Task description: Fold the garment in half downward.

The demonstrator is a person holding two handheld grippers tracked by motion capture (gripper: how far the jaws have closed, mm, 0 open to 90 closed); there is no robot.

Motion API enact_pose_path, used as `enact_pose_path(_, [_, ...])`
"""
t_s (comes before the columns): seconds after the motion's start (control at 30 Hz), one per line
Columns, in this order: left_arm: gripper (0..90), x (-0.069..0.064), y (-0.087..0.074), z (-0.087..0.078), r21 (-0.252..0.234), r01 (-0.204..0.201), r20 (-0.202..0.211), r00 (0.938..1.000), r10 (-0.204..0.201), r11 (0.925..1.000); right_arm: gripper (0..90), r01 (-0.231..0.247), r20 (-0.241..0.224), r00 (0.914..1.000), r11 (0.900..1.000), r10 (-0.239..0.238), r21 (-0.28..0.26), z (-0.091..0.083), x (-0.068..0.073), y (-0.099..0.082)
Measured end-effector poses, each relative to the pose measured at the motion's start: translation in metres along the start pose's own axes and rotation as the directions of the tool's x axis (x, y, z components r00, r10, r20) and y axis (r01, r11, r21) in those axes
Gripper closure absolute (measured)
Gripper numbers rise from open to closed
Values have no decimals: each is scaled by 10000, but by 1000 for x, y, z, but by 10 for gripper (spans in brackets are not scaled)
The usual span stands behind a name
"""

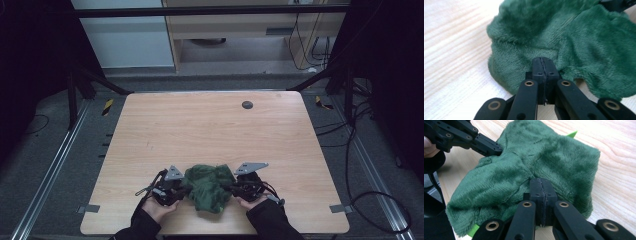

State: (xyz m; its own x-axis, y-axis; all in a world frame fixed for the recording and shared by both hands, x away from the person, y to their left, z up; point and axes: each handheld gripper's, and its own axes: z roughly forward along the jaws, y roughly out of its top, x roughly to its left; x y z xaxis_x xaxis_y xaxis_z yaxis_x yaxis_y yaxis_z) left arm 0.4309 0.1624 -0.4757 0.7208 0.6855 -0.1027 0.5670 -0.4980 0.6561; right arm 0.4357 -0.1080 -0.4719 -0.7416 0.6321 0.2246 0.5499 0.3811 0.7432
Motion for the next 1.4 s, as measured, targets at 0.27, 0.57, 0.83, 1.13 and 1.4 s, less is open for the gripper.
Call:
enact_pose_path(0.27, [898, 0, -1, 3, 43, -19, 23, 10000, 19, 10000, 898, 132, 231, 9996, 9998, -136, 162, 6, -1, -4])
enact_pose_path(0.57, [833, 13, 2, -21, -912, 140, -483, 9987, -184, 9957, 869, 74, 460, 9989, 9974, -41, -723, -9, -5, 2])
enact_pose_path(0.83, [733, 39, -1, -33, -1441, 922, -932, 9900, -1062, 9853, 782, -198, 1562, 9868, 9902, 416, -1385, -31, -28, 2])
enact_pose_path(1.13, [567, 59, -9, -36, -1464, 1017, -1582, 9795, -1248, 9840, 527, -863, 2783, 9532, 9886, 1179, -1232, -43, -61, -9])
enact_pose_path(1.4, [412, 87, -20, -41, -1353, 1181, -2322, 9615, -1473, 9838, 381, -1331, 3534, 9196, 9825, 1714, -1301, -55, -86, -19])
